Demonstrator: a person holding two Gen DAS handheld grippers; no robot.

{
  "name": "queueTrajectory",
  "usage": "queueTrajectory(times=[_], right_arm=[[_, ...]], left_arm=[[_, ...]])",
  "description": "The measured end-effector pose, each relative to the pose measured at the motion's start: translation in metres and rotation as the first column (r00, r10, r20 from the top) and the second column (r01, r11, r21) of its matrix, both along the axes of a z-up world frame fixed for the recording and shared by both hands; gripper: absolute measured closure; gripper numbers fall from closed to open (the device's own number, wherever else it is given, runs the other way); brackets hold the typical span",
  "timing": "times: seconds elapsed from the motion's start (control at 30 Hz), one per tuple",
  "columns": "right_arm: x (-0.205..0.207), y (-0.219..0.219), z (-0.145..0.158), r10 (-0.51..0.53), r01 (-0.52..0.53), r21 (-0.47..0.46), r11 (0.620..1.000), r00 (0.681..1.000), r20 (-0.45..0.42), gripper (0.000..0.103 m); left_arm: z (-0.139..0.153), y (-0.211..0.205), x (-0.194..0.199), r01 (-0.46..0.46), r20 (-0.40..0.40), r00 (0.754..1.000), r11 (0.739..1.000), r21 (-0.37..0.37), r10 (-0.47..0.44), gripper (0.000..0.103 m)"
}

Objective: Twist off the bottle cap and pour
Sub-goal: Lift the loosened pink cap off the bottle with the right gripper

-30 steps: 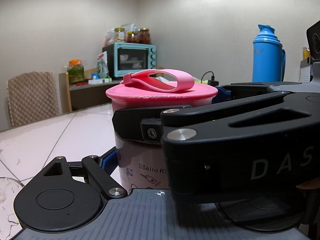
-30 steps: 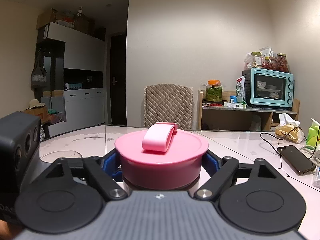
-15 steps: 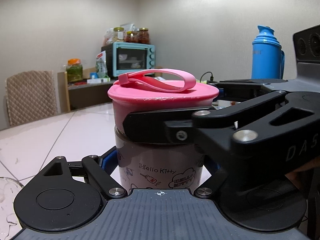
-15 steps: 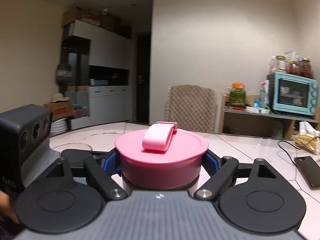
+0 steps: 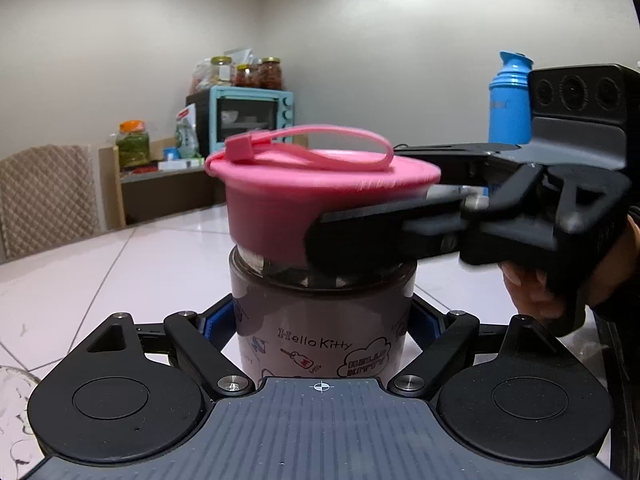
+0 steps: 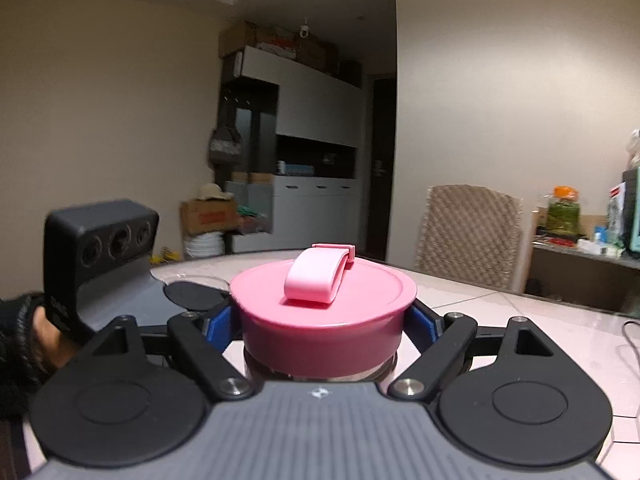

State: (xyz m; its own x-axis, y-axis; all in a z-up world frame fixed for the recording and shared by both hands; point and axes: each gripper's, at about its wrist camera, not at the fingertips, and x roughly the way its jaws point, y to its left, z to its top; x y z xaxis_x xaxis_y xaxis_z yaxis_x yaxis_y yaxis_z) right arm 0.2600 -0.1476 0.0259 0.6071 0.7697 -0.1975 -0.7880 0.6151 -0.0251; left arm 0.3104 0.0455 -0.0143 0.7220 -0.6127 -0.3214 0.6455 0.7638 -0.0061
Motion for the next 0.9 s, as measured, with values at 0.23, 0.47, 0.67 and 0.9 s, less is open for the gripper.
queueTrajectory(times=[0.23,0.47,0.67,0.9], right_arm=[[0.002,-0.006,0.011,0.010,-0.010,0.062,0.998,1.000,-0.009,0.018],[0.002,-0.009,0.016,-0.010,0.010,0.062,0.998,1.000,0.002,0.018],[0.001,-0.010,0.018,-0.028,0.027,0.061,0.998,1.000,0.011,0.018],[0.001,-0.012,0.016,-0.053,0.052,0.068,0.996,0.999,0.009,0.018]], left_arm=[[-0.001,-0.008,-0.013,-0.005,0.001,1.000,1.000,-0.007,0.005,0.014],[0.000,-0.018,-0.027,-0.019,0.002,1.000,1.000,-0.003,0.019,0.014],[0.001,-0.027,-0.043,-0.044,0.002,0.999,0.999,0.001,0.044,0.014],[0.004,-0.034,-0.070,-0.068,0.001,0.998,0.998,0.000,0.068,0.014]])
